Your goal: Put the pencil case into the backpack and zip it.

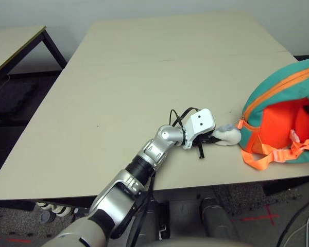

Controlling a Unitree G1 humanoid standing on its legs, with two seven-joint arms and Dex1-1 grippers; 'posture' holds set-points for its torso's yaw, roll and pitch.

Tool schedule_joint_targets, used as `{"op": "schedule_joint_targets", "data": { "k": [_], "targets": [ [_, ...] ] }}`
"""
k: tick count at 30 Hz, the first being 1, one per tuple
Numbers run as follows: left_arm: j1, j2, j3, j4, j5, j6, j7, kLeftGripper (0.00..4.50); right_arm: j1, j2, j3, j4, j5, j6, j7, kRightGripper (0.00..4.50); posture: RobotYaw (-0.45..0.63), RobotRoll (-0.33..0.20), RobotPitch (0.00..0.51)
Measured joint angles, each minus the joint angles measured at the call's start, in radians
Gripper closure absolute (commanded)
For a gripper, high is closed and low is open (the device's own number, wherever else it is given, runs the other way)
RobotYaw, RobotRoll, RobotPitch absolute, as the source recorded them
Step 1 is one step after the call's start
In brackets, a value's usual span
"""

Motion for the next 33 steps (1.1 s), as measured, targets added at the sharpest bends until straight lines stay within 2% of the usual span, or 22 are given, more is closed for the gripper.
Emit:
{"op": "schedule_joint_targets", "data": {
  "k": [2, 5, 7, 8, 9, 11, 13, 16, 17, 21, 23, 26, 29, 33],
  "targets": [
    [-0.001, 0.084, 0.021, -0.143, -0.103, 0.219, -0.082, 2.01, 0.025, -0.072, 0.005, 0.024, 0.014, 0.045, 0.075, 2.15, -0.16, 0.0, 0.112],
    [-0.001, 0.33, 0.045, -0.35, -0.233, 0.513, -0.225, 1.04, 0.051, -0.161, -0.085, 0.046, 0.094, 0.143, 0.234, 1.29, -0.15, 0.0, 0.114],
    [-0.002, 0.447, 0.079, -0.44, -0.312, 0.646, -0.293, 0.39, 0.035, -0.196, -0.172, 0.092, 0.156, 0.203, 0.315, 0.71, -0.14, 0.0, 0.111],
    [-0.013, 0.475, 0.114, -0.453, -0.35, 0.7, -0.307, 0.02, 0.008, -0.2, -0.217, 0.131, 0.18, 0.22, 0.338, 0.33, -0.14, 0.0, 0.107],
    [-0.025, 0.481, 0.149, -0.454, -0.38, 0.733, -0.307, 0.0, -0.031, -0.2, -0.249, 0.176, 0.194, 0.223, 0.345, 0.07, -0.14, 0.0, 0.107],
    [-0.049, 0.473, 0.218, -0.427, -0.401, 0.749, -0.266, 0.0, -0.11, -0.195, -0.295, 0.271, 0.185, 0.196, 0.319, 0.03, -0.12, 0.0, 0.099],
    [-0.071, 0.442, 0.282, -0.358, -0.376, 0.696, -0.178, 0.0, -0.205, -0.158, -0.317, 0.361, 0.132, 0.101, 0.239, 0.03, -0.12, 0.0, 0.095],
    [-0.087, 0.368, 0.369, -0.215, -0.294, 0.538, 0.02, 0.0, -0.325, -0.053, -0.313, 0.473, 0.008, -0.084, 0.052, 0.03, -0.11, 0.0, 0.086],
    [-0.094, 0.321, 0.407, -0.155, -0.26, 0.45, 0.118, 0.0, -0.348, -0.006, -0.299, 0.491, -0.054, -0.164, -0.018, 0.03, -0.11, 0.0, 0.083],
    [-0.094, 0.223, 0.546, 0.005, -0.172, 0.133, 0.418, 0.0, -0.344, 0.134, -0.189, 0.524, -0.293, -0.438, -0.161, 0.03, -0.1, 0.0, 0.063],
    [-0.062, 0.215, 0.586, 0.054, -0.108, -0.063, 0.56, 0.0, -0.333, 0.189, -0.119, 0.55, -0.426, -0.607, -0.215, 0.03, -0.09, 0.0, 0.057],
    [-0.005, 0.221, 0.64, 0.116, -0.047, -0.229, 0.692, 0.0, -0.298, 0.206, -0.033, 0.622, -0.582, -0.785, -0.247, 0.03, -0.08, 0.0, 0.051],
    [0.062, 0.225, 0.653, 0.16, 0.003, -0.341, 0.769, 0.0, -0.293, 0.223, 0.014, 0.743, -0.696, -0.929, -0.283, 0.03, -0.05, 0.0, 0.052],
    [0.132, 0.225, 0.657, 0.18, 0.042, -0.387, 0.832, 0.0, -0.277, 0.226, 0.078, 0.913, -0.781, -1.091, -0.248, 0.03, -0.04, 0.0, 0.056]
  ]
}}
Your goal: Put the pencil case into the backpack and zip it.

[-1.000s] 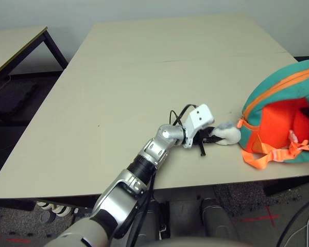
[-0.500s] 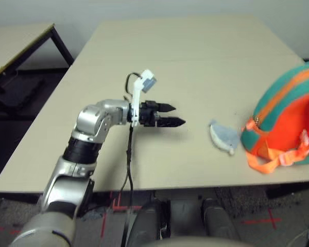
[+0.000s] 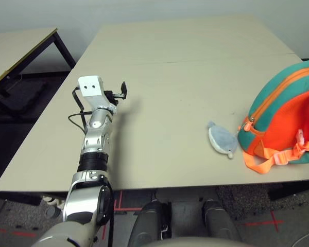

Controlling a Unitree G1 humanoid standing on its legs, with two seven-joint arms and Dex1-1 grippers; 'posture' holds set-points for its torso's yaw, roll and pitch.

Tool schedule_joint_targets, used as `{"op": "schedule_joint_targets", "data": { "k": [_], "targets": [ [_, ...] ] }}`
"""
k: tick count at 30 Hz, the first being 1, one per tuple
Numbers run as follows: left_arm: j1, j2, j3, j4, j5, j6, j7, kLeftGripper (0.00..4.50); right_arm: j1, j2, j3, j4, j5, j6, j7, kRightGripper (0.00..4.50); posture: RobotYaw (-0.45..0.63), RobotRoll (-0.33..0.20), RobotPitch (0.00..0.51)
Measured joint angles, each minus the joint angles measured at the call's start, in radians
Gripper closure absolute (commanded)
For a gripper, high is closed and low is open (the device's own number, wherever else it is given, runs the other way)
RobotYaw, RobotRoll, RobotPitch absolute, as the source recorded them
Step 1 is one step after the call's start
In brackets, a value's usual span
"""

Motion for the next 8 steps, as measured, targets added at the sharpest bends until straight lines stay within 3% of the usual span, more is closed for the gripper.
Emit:
{"op": "schedule_joint_targets", "data": {
  "k": [8],
  "targets": [
    [0.047, -0.008, 0.01, 0.009, 0.012, -0.011, 0.035, 0.0, -0.012, 0.014, 0.047, 0.189, -0.016, -0.169, 0.118, 0.03, -0.06, 0.0, 0.069]
  ]
}}
